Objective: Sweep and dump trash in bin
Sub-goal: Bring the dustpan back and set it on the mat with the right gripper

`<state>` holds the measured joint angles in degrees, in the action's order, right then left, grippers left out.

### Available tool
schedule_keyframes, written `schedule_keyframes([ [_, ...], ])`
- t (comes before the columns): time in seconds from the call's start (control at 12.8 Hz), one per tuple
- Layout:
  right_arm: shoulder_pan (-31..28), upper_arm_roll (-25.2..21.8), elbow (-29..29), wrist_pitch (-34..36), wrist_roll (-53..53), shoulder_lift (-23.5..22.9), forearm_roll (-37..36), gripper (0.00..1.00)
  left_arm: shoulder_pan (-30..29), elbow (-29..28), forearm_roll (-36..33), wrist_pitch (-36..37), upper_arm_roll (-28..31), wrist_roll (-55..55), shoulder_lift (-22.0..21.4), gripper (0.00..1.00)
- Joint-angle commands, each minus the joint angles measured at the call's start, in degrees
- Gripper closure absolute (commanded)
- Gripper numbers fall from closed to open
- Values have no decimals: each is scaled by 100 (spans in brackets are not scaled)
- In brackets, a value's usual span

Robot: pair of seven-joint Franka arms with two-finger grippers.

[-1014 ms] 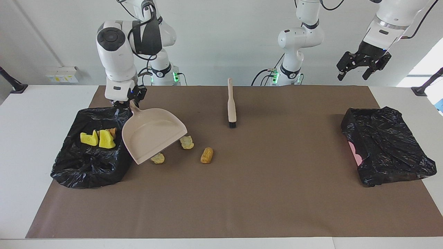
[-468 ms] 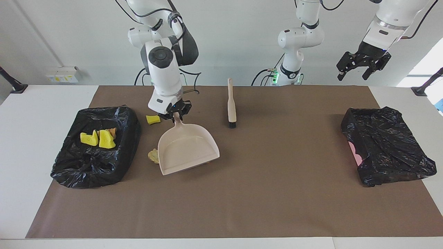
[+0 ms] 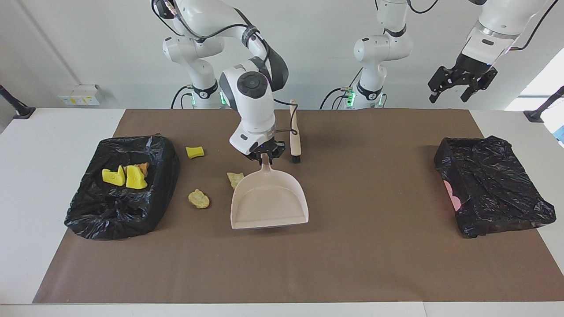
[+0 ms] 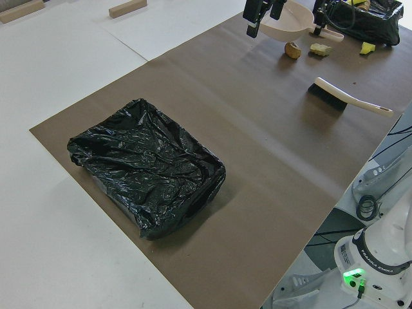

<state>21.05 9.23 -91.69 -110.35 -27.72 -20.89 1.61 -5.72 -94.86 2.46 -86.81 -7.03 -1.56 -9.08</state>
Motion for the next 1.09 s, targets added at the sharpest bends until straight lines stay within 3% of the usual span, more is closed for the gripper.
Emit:
schedule_keyframes([
  [0.0,328,-18,1132,22,-688,-923,138,100,-78,-138,-52,41,-27,59,-146,0],
  [0.16,469,-9,1617,14,-805,-1372,146,100,-78,-146,-52,23,-27,59,-146,0],
  [0.39,681,-18,1689,-267,-814,-1716,103,100,-61,-234,-52,6,-36,59,-137,0],
  [0.47,646,-18,1654,-294,-814,-1726,120,89,-52,-234,-52,6,-36,68,-137,0],
  [0.55,620,-18,1637,-294,-814,-1717,129,13,-60,-234,-52,-3,-36,68,-137,0],
  [0.62,619,-18,1645,-285,-831,-1708,146,0,-61,-234,-52,-3,-36,60,-137,0],
  [0.86,540,-18,1584,-181,-788,-1463,164,0,-61,-243,-52,-3,-36,59,-137,0],
  [1.01,645,-18,1155,-127,-770,-1112,120,0,-61,-243,-52,-3,-36,59,-146,0],
])
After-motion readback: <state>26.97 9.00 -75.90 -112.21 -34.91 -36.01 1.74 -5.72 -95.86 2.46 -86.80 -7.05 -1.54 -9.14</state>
